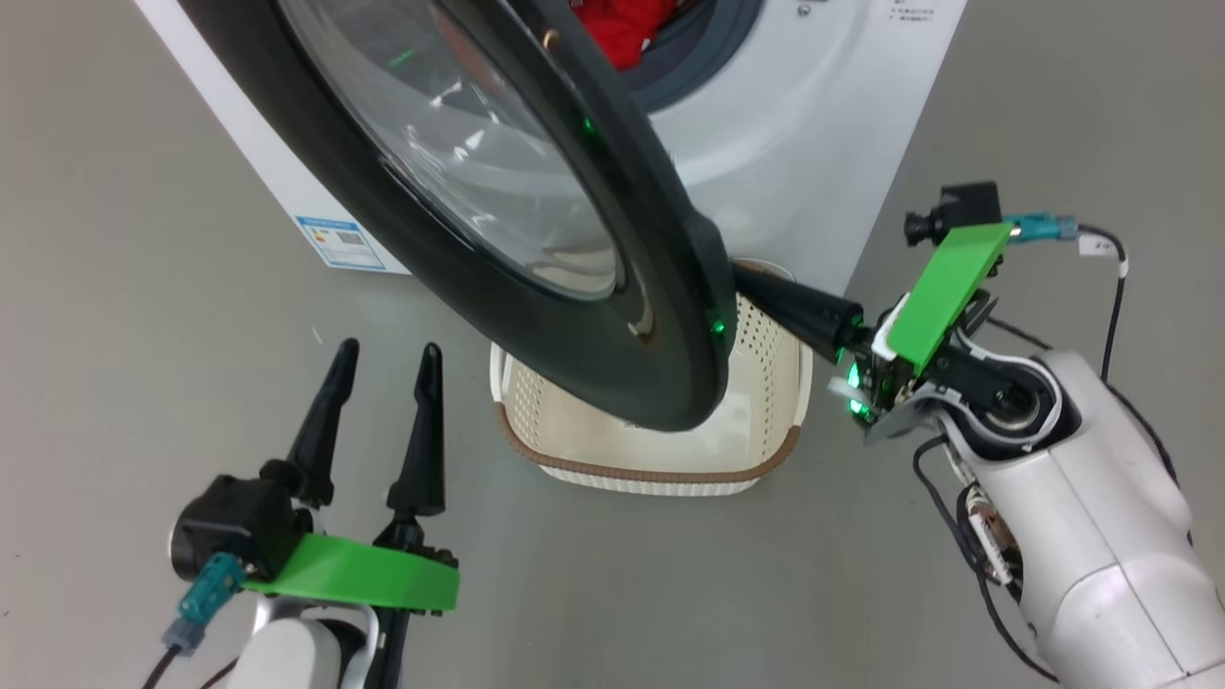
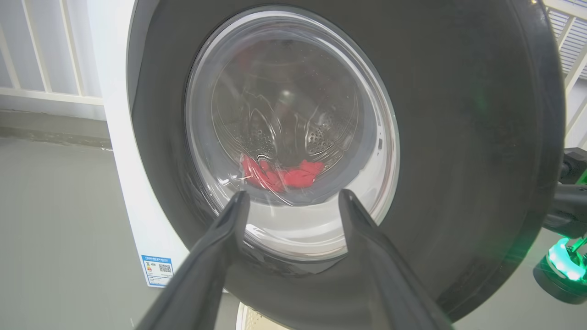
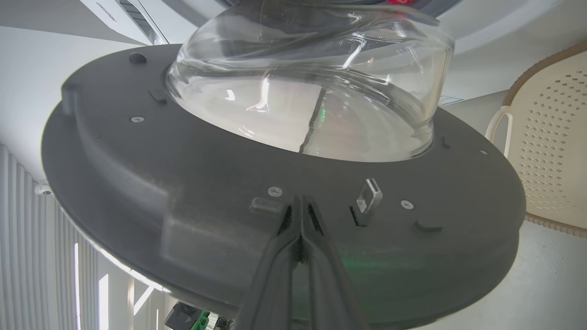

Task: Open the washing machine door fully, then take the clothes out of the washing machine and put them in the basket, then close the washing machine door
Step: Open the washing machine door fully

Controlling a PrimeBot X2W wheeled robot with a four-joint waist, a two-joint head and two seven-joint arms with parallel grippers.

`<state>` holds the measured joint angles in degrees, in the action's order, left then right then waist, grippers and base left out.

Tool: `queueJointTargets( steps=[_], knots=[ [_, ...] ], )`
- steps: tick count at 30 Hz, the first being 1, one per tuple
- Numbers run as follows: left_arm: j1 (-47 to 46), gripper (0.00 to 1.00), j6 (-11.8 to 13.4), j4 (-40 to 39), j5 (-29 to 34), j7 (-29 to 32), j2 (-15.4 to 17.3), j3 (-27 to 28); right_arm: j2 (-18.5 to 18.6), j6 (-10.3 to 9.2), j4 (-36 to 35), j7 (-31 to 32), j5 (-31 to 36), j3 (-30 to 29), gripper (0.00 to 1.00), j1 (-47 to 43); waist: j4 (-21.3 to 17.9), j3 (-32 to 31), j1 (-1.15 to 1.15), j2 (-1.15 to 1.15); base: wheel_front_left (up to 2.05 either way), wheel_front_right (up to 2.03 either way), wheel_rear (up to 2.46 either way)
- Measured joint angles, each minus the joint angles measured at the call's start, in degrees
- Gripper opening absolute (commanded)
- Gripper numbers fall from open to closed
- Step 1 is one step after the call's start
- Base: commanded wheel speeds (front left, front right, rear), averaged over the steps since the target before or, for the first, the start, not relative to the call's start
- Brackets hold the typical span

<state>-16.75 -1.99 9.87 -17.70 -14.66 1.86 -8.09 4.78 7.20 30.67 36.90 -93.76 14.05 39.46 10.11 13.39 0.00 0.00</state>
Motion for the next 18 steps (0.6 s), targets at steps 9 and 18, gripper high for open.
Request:
queueJointTargets(
  steps=[9,18],
  knots=[
    [1.70,1.00,0.51,0.52,-0.01,0.00,0.01,-0.76,-0.18,-0.01,-0.90,1.51,-1.58,2.30,0.00,-3.94,1.73,-2.90,0.00,0.00,0.00,0.00,0.00],
    [2.69,1.00,0.80,1.08,-0.31,0.00,0.02,-1.58,-0.27,-0.10,-0.62,2.31,-1.70,4.12,0.00,-5.42,4.60,-4.70,0.00,0.00,0.00,0.00,0.00]
  ],
)
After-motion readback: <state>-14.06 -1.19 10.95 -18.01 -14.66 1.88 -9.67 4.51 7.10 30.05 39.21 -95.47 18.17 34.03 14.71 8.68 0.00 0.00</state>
